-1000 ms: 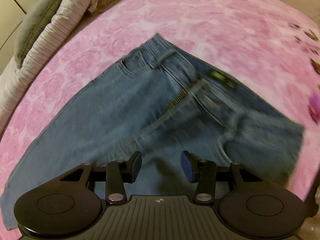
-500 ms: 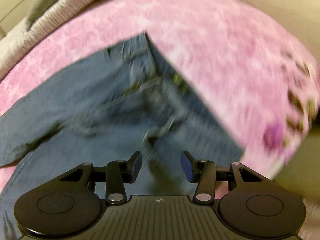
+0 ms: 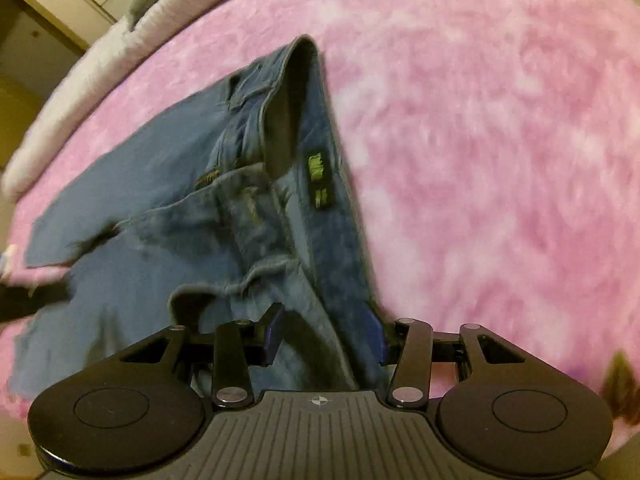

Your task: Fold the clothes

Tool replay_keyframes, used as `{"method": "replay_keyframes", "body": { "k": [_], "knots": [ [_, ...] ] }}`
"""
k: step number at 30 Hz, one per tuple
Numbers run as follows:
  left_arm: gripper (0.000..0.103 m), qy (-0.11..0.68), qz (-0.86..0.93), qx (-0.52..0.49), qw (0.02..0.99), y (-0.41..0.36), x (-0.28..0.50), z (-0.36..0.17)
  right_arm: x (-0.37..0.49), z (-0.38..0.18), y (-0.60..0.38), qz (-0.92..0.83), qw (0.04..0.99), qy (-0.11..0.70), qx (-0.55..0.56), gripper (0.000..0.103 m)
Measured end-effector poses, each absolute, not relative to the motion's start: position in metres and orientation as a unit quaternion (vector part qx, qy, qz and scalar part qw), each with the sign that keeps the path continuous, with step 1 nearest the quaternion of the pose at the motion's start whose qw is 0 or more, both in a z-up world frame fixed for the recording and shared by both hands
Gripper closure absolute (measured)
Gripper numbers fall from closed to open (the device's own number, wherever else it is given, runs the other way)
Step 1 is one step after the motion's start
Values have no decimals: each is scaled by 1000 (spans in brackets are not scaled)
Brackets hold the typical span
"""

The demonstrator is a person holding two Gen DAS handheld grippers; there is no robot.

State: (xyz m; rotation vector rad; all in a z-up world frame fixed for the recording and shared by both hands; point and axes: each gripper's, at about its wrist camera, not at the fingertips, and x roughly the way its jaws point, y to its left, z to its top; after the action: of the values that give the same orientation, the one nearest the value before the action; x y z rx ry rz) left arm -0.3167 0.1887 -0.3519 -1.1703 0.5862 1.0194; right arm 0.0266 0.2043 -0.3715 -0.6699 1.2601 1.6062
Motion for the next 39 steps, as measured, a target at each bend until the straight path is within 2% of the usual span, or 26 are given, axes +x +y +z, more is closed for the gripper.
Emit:
{"method": "replay_keyframes", "body": {
  "k": [2, 6, 8, 9, 10, 13, 16, 20, 24, 26, 28, 31, 35, 36, 37, 39],
  "knots": [
    [77, 276, 431, -500, 699, 201, -294, -350, 35, -370, 197, 670, 450, 536, -248, 56],
    [76, 296, 407, -487, 714, 214, -269, -358, 40, -366, 197, 687, 433, 533, -238, 61],
    [79, 313, 428, -484, 696, 216, -265, -369, 38, -376, 201, 675, 428, 543, -260, 82],
    [79, 321, 441, -481, 687, 215, -266, -372, 36, -378, 201, 677, 429, 534, -270, 97],
    [79, 318, 449, -481, 682, 212, -269, -371, 35, -376, 199, 686, 428, 519, -278, 100],
    [79, 300, 469, -498, 665, 201, -290, -368, 39, -362, 195, 722, 409, 485, -278, 100],
    [79, 299, 481, -522, 638, 192, -314, -369, 59, -361, 205, 699, 429, 508, -262, 99],
    [79, 305, 510, -506, 625, 188, -332, -367, 62, -363, 235, 720, 427, 492, -239, 99],
    [79, 271, 541, -524, 600, 192, -363, -363, 45, -371, 266, 746, 400, 469, -251, 96],
    [79, 251, 550, -537, 588, 190, -377, -360, 44, -378, 280, 760, 381, 480, -218, 90],
    [79, 241, 556, -544, 580, 186, -384, -359, 45, -386, 296, 762, 369, 501, -177, 73],
    [79, 237, 558, -553, 571, 179, -385, -362, 46, -402, 316, 755, 357, 533, -135, 66],
    [79, 238, 550, -567, 565, 170, -382, -368, 38, -416, 334, 752, 296, 577, -113, 67],
    [79, 237, 548, -567, 567, 169, -381, -368, 35, -411, 336, 759, 282, 572, -129, 73],
    [79, 236, 547, -567, 569, 168, -380, -369, 34, -403, 335, 772, 273, 556, -144, 87],
    [79, 235, 546, -568, 570, 168, -379, -370, 45, -390, 335, 777, 246, 567, -118, 97]
  ]
}}
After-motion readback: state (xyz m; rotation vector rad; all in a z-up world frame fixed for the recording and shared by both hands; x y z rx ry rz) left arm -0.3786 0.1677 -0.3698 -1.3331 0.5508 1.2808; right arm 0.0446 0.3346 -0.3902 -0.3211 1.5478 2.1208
